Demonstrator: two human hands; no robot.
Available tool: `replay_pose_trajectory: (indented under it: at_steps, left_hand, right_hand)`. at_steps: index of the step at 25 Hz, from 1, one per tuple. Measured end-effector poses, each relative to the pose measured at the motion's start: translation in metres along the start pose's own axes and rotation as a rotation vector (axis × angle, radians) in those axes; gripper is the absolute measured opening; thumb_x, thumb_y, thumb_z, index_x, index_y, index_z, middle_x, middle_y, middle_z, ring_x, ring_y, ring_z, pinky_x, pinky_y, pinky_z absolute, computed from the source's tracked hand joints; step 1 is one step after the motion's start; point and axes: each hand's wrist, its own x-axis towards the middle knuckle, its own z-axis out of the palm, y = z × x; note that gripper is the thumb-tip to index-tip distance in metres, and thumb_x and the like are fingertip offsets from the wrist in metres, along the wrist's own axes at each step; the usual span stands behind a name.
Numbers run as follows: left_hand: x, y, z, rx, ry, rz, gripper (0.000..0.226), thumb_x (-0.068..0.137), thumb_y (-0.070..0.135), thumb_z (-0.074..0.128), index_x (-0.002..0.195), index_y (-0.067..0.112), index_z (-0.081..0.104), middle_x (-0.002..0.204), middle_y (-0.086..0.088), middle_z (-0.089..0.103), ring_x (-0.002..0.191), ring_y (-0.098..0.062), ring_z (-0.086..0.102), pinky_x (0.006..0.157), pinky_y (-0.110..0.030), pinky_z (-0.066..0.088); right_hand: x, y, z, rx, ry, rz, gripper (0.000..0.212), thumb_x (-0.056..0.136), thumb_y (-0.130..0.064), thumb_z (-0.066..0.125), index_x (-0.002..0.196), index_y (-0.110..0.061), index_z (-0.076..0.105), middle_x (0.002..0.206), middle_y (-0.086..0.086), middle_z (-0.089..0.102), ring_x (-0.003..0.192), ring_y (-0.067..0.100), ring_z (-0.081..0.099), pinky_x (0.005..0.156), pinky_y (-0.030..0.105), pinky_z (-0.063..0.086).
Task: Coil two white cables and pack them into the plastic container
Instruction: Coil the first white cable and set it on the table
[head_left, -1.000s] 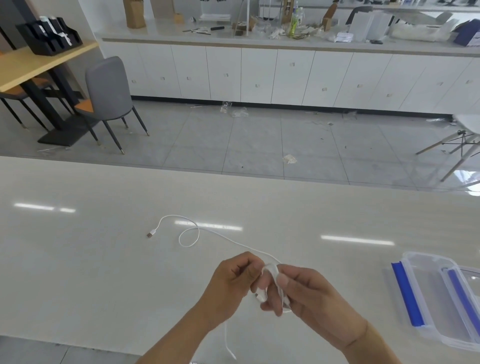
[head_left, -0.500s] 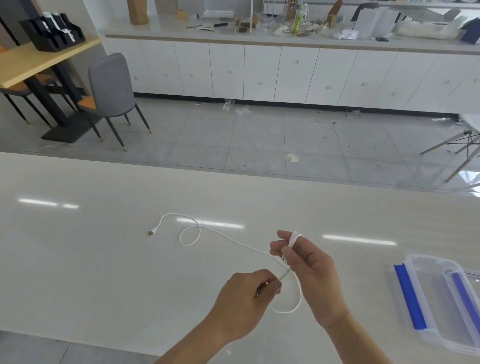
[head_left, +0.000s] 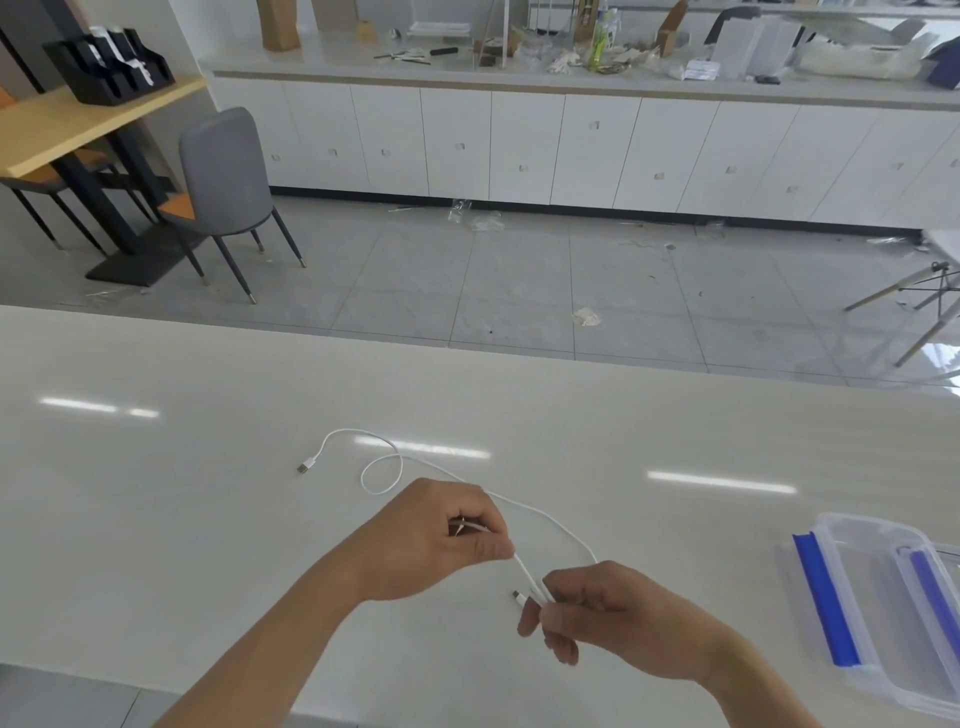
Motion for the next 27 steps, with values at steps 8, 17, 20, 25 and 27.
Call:
replay_pose_trajectory:
  at_steps: [8,17,20,25,27]
  left_hand:
    - [0.012,-0.005,0.043,-0.531,0.208,0.011,0.021,0.088,0.040,0.066,0.079,0.022,0.073,0.058,0.008,0.049,0.049,-0.006,0.037,0.049,-0.015,0.032]
    - [0.008,0.000,0.093,-0.251,0.333,-0.063,0.026,0.100,0.027,0.054,0.080,0.036,0.067,0.050,0.018,0.050,0.046,-0.004,0.037,0.049,-0.012,0.030]
    - [0.002,-0.004,0.087,-0.090,0.250,-0.090,0.022,0.100,0.028,0.053,0.085,0.029,0.069,0.051,0.017,0.051,0.046,-0.005,0.041,0.049,-0.014,0.031]
    - [-0.010,-0.002,0.070,0.035,0.165,-0.124,0.020,0.097,0.031,0.056,0.083,0.027,0.070,0.051,0.023,0.054,0.047,-0.002,0.045,0.051,-0.015,0.029]
    - [-0.012,0.000,0.063,0.108,0.129,-0.134,0.019,0.096,0.035,0.057,0.085,0.026,0.070,0.052,0.017,0.054,0.050,-0.004,0.045,0.054,-0.021,0.032]
  right_hand:
    - [0.005,-0.024,0.010,0.688,0.091,-0.311,0.030,0.094,-0.028,0.064,0.107,-0.002,0.071,0.076,0.005,0.071,0.075,0.018,0.064,0.092,0.041,0.051]
    - [0.026,-0.012,0.015,0.778,0.686,-0.348,0.029,0.090,-0.006,0.062,0.116,-0.015,0.074,0.116,0.015,0.075,0.109,0.029,0.071,0.086,0.028,0.060]
    - [0.026,-0.001,0.015,0.370,0.806,-0.254,0.030,0.096,-0.001,0.060,0.107,-0.024,0.075,0.111,-0.006,0.078,0.104,0.014,0.073,0.090,0.021,0.056]
    - [0.023,0.016,0.009,-0.093,0.682,-0.109,0.014,0.097,-0.010,0.059,0.088,-0.014,0.069,0.105,-0.027,0.073,0.099,-0.001,0.070,0.080,0.004,0.047]
    - [0.020,0.018,0.010,-0.212,0.535,-0.089,0.019,0.100,-0.017,0.055,0.081,-0.020,0.061,0.105,-0.018,0.074,0.102,-0.004,0.067,0.081,0.012,0.050]
